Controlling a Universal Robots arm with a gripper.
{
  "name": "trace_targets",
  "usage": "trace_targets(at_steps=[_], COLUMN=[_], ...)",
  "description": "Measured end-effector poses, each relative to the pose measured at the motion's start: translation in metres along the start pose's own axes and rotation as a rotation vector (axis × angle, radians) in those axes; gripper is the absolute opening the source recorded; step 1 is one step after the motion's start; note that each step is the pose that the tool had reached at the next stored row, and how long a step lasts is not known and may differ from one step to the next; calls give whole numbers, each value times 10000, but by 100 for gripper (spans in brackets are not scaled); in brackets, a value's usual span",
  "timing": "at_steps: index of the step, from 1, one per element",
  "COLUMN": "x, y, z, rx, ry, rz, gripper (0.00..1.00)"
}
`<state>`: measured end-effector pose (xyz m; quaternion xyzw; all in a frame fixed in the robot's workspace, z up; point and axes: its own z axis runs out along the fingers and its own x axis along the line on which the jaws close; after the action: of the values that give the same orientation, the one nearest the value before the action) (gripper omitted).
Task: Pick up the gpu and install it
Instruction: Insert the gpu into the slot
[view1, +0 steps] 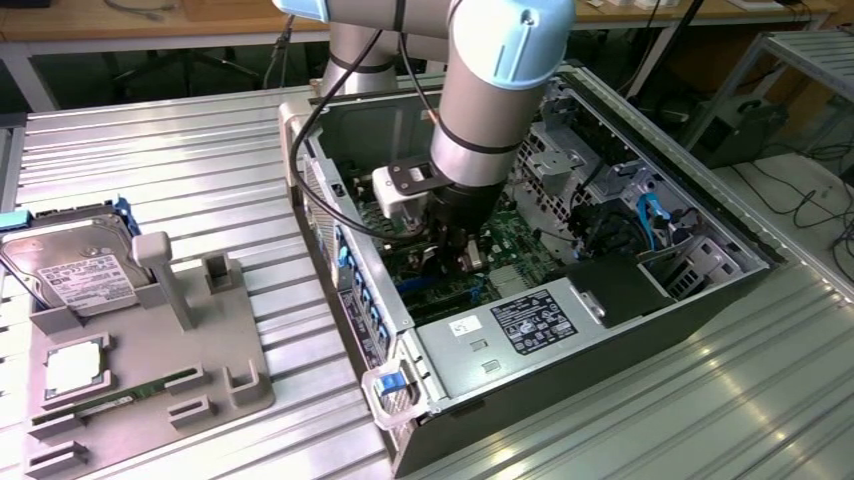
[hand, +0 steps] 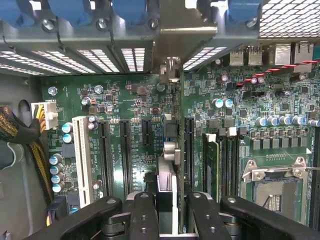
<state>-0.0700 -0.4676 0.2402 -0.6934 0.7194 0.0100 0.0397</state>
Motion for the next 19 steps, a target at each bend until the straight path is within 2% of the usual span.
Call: trace_targets(at_steps=[1, 5, 13, 19], x=[-2, -19, -21, -18], y=[0, 1, 18, 21], z=[0, 2, 20, 62], rx=[3, 8, 8, 5], ry=[72, 217, 208, 146], rz=[-3, -9, -11, -6], gripper=[28, 28, 28, 28])
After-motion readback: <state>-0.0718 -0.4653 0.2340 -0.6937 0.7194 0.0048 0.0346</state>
